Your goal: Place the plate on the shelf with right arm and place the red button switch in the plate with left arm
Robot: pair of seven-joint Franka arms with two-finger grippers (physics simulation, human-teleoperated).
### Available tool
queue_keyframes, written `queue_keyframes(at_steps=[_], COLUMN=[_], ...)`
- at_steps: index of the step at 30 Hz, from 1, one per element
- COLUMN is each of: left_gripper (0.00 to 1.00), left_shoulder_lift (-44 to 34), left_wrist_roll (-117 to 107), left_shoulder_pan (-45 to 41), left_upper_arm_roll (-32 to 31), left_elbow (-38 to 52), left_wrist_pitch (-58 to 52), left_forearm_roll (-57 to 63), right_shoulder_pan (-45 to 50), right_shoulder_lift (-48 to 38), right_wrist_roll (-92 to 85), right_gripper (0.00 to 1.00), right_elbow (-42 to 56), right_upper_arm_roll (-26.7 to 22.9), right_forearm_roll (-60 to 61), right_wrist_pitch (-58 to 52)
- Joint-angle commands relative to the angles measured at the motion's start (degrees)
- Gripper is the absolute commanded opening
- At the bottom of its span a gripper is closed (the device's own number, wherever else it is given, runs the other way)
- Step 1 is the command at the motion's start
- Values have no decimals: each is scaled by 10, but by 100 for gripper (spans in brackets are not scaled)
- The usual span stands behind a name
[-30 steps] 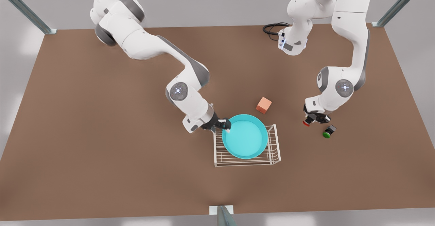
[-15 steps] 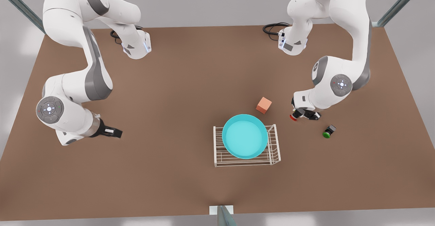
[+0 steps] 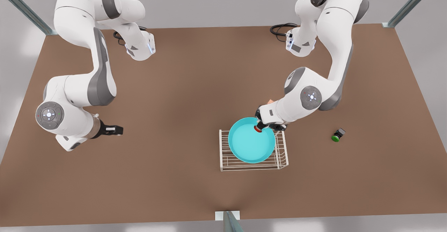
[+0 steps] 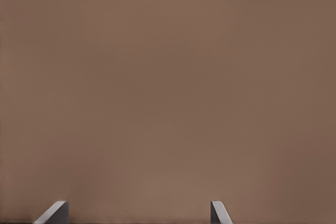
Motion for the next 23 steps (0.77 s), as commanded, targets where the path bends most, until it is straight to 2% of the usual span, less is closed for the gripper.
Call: queue_keyframes(at_steps=[1,7,8,9,11,12,13,14,15,19,23], left_gripper=[45,45,48,100,100,100,100,100,100,100,100], left_shoulder_lift=[9,76,78,78,51,2,-53,-61,-62,-55,-36], left_wrist_roll=[-338,-363,-363,-362,-358,-358,-337,-269,-211,-175,-170], left_shoulder_pan=[-5,-36,-44,-44,-34,-16,15,46,95,172,173], left_upper_arm_roll=[0,1,1,2,7,8,7,9,8,10,9], left_elbow=[2,-8,-7,-7,-2,1,1,1,2,-5,-25], left_wrist_pitch=[66,102,102,102,86,-12,-56,-94,-107,-107,-131], left_forearm_roll=[-4,74,77,77,86,84,84,84,85,101,116], right_shoulder_pan=[5,6,6,6,5,5,5,5,5,5,4], right_shoulder_lift=[-2,-1,-1,0,0,0,0,0,0,1,2], right_wrist_roll=[-135,-137,-137,-137,-137,-138,-137,-137,-137,-138,-138], right_gripper=[100,100,100,100,100,100,100,100,100,100,100], right_elbow=[1,2,2,2,2,2,2,2,3,2,3], right_upper_arm_roll=[1,0,0,-1,-1,-1,-1,-1,-1,-2,-2], right_forearm_roll=[1,1,1,1,1,1,3,3,4,4,4], right_wrist_pitch=[-3,-2,-2,-1,-2,-2,-2,-2,-2,-1,-1])
